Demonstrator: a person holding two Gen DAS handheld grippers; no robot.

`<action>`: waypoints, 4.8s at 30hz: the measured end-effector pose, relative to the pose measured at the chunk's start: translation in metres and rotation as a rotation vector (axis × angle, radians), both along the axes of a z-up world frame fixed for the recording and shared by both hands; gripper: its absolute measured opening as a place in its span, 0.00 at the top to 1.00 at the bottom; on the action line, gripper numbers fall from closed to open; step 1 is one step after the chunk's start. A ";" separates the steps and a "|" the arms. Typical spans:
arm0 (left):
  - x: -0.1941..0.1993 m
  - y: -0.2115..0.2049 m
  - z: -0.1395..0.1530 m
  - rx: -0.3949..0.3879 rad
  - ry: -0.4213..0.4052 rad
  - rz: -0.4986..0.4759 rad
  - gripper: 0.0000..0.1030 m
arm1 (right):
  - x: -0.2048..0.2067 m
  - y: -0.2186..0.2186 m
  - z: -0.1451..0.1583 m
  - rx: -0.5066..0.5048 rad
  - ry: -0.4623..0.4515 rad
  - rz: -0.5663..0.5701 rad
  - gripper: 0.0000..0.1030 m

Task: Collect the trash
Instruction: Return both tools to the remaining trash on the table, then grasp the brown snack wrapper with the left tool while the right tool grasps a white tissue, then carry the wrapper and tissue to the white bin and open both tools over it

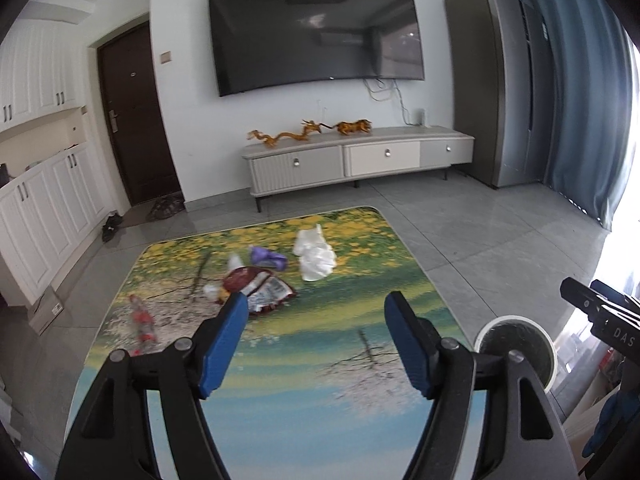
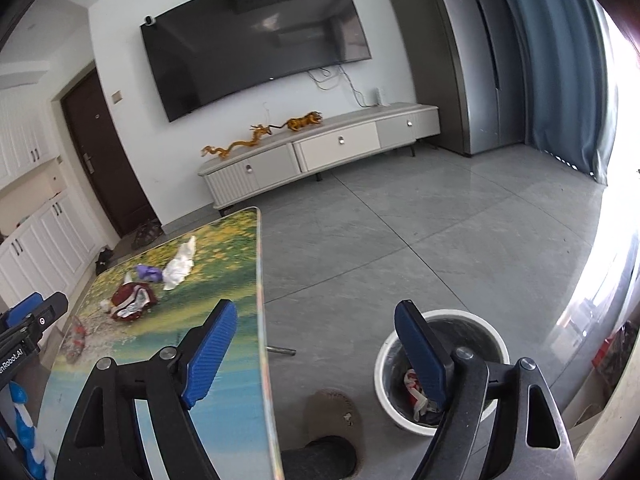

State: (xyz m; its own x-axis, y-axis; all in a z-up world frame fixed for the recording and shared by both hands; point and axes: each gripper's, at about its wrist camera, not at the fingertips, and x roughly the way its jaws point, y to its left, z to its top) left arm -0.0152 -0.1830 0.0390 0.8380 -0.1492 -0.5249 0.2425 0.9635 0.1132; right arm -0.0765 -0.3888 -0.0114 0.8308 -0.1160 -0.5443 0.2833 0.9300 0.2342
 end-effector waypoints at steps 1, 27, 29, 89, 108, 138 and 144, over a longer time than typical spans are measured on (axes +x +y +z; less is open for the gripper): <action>-0.002 0.011 0.002 -0.009 -0.008 0.015 0.32 | 0.000 0.006 0.002 -0.006 -0.005 0.006 0.22; -0.004 0.172 -0.018 -0.222 0.021 0.202 0.31 | 0.026 0.142 0.028 -0.210 0.008 0.176 0.20; 0.000 0.177 -0.023 -0.223 0.036 0.205 0.31 | 0.030 0.145 0.025 -0.217 0.020 0.182 0.20; 0.187 0.138 -0.133 -0.529 0.523 0.028 0.91 | 0.283 0.157 -0.103 -0.046 0.276 0.549 0.87; 0.087 0.159 -0.051 -0.524 0.370 0.032 0.92 | 0.126 0.105 -0.014 0.025 0.064 0.456 0.87; 0.063 -0.249 -0.097 -0.108 0.533 -0.557 0.92 | -0.013 -0.155 -0.099 0.194 0.176 -0.145 0.85; 0.070 -0.301 -0.136 -0.066 0.591 -0.586 0.88 | -0.009 -0.181 -0.124 0.216 0.215 -0.202 0.82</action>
State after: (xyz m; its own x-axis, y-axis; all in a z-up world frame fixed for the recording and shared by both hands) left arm 0.0553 -0.4841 -0.0971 0.2043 -0.5208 -0.8288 0.7081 0.6633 -0.2422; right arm -0.0858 -0.5696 -0.1357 0.6666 -0.1294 -0.7341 0.5202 0.7862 0.3337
